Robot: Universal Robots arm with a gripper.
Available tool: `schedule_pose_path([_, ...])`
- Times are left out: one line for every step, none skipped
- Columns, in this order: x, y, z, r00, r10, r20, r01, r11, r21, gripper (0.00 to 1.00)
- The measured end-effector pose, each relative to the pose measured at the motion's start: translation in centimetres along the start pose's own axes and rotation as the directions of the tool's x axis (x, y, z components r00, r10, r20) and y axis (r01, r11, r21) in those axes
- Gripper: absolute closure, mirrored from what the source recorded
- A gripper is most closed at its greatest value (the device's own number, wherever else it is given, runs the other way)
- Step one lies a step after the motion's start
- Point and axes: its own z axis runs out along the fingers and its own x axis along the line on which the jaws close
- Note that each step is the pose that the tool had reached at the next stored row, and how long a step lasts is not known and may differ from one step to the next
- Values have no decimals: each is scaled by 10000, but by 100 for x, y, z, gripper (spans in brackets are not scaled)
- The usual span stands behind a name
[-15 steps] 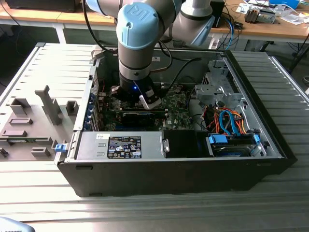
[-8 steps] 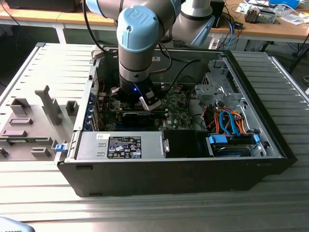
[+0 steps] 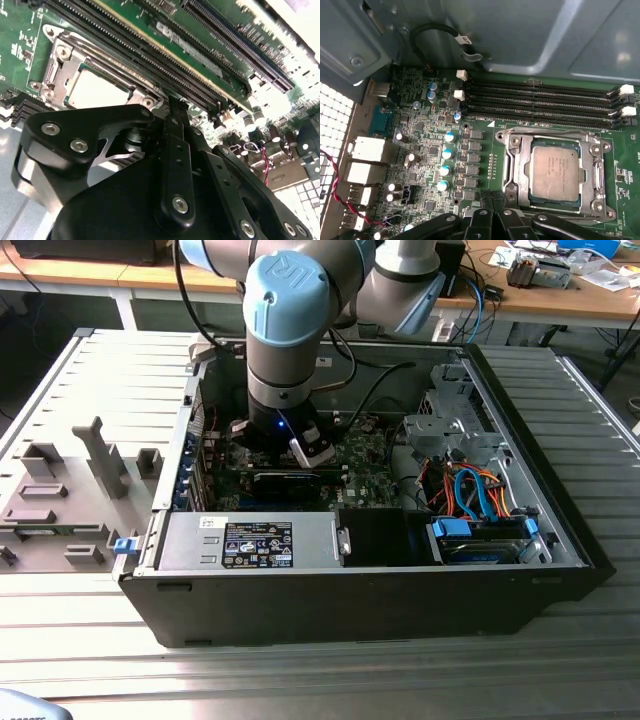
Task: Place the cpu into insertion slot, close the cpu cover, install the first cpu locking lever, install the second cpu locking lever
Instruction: 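Install the second cpu locking lever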
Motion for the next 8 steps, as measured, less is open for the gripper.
schedule_pose_path([-1,11,1,10000,-5,-1,5,10000,1,89])
schedule_pose_path([-4,22,5,10000,-14,-2,14,10000,-4,89])
schedule_pose_path([-3,22,4,10000,-18,-4,18,10000,-1,89])
schedule_pose_path([-3,22,4,10000,-18,-4,18,10000,-1,89])
schedule_pose_path([-3,23,4,10000,-18,-5,18,10000,-5,89])
schedule_pose_path([-2,22,5,10000,-18,-4,18,10000,-12,89])
schedule_pose_path([-3,21,7,10000,-18,-3,18,10000,-27,89])
schedule_pose_path([-3,20,8,10000,-19,-2,19,10000,-39,89])
